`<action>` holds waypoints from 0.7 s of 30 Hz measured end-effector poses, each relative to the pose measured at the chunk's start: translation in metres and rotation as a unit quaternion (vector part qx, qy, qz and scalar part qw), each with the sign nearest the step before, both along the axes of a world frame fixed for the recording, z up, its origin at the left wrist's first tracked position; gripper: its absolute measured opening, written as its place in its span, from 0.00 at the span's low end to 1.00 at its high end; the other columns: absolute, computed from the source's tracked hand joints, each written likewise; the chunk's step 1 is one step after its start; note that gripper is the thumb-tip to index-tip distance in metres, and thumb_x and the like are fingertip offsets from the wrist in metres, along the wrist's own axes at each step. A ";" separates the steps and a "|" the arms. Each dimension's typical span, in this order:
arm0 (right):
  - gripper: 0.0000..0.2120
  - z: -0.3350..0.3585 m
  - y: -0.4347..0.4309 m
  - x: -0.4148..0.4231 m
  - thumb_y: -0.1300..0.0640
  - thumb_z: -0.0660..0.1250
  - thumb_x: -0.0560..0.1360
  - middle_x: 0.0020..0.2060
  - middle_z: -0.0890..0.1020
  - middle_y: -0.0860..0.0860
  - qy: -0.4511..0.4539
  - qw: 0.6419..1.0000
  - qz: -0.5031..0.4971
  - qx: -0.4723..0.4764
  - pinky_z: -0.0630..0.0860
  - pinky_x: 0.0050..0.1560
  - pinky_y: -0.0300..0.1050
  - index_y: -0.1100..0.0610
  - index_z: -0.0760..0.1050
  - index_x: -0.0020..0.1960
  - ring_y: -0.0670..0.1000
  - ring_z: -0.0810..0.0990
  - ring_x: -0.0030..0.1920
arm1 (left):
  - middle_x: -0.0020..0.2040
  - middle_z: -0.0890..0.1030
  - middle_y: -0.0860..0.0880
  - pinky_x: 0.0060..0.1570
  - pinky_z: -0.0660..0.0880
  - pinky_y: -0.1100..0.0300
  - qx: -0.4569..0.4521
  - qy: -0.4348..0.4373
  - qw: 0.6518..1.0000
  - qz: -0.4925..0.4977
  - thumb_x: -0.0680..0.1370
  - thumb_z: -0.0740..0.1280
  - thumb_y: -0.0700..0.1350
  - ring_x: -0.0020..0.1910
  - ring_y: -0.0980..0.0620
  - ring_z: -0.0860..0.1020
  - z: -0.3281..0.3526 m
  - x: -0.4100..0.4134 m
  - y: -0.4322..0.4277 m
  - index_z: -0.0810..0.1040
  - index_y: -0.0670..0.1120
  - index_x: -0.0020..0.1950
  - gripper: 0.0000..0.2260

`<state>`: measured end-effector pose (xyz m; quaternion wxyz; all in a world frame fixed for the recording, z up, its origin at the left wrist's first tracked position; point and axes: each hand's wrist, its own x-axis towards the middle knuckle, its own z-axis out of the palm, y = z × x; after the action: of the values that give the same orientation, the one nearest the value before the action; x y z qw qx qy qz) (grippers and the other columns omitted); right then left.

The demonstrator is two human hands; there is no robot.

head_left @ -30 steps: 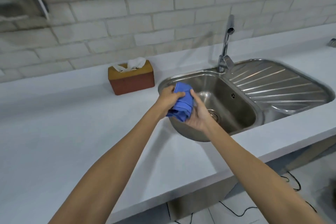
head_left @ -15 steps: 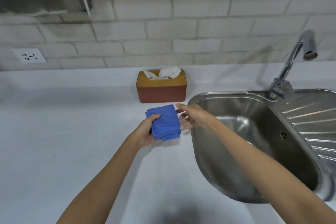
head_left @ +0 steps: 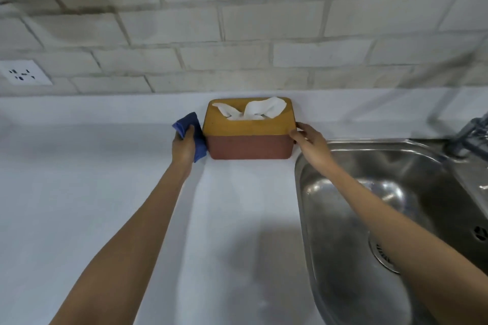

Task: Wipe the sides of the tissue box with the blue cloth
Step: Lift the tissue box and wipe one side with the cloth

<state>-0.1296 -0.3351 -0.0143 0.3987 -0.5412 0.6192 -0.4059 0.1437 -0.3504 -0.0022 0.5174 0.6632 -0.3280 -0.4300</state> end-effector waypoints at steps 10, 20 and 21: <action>0.22 0.000 0.027 0.008 0.52 0.66 0.76 0.54 0.80 0.51 -0.017 0.998 0.012 -0.056 0.72 0.42 0.21 0.59 0.71 0.68 0.43 0.78 0.48 | 0.26 0.68 0.47 0.25 0.66 0.62 0.020 -0.031 0.999 -0.022 0.81 0.56 0.49 0.26 0.51 0.67 -0.011 -0.010 0.015 0.66 0.47 0.32 0.17; 0.13 0.035 0.089 0.005 0.47 0.70 0.72 0.31 0.76 0.50 -0.038 0.999 -0.021 -0.001 0.71 0.39 0.40 0.57 0.78 0.48 0.45 0.74 0.31 | 0.36 0.75 0.48 0.48 0.71 0.53 0.050 -0.193 0.979 -0.032 0.78 0.56 0.56 0.42 0.46 0.73 0.020 0.001 0.077 0.71 0.48 0.37 0.16; 0.11 0.041 0.096 0.005 0.47 0.70 0.72 0.30 0.76 0.48 -0.041 0.999 -0.025 0.004 0.72 0.36 0.38 0.55 0.78 0.44 0.45 0.74 0.29 | 0.34 0.74 0.50 0.46 0.69 0.54 0.056 -0.213 0.975 -0.034 0.78 0.56 0.57 0.40 0.47 0.73 0.024 0.002 0.083 0.69 0.50 0.34 0.16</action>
<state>-0.1249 -0.2396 0.0262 0.4155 -0.5068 0.6176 -0.4348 0.1457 -0.2676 0.0216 0.3830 0.7559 -0.4287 -0.3134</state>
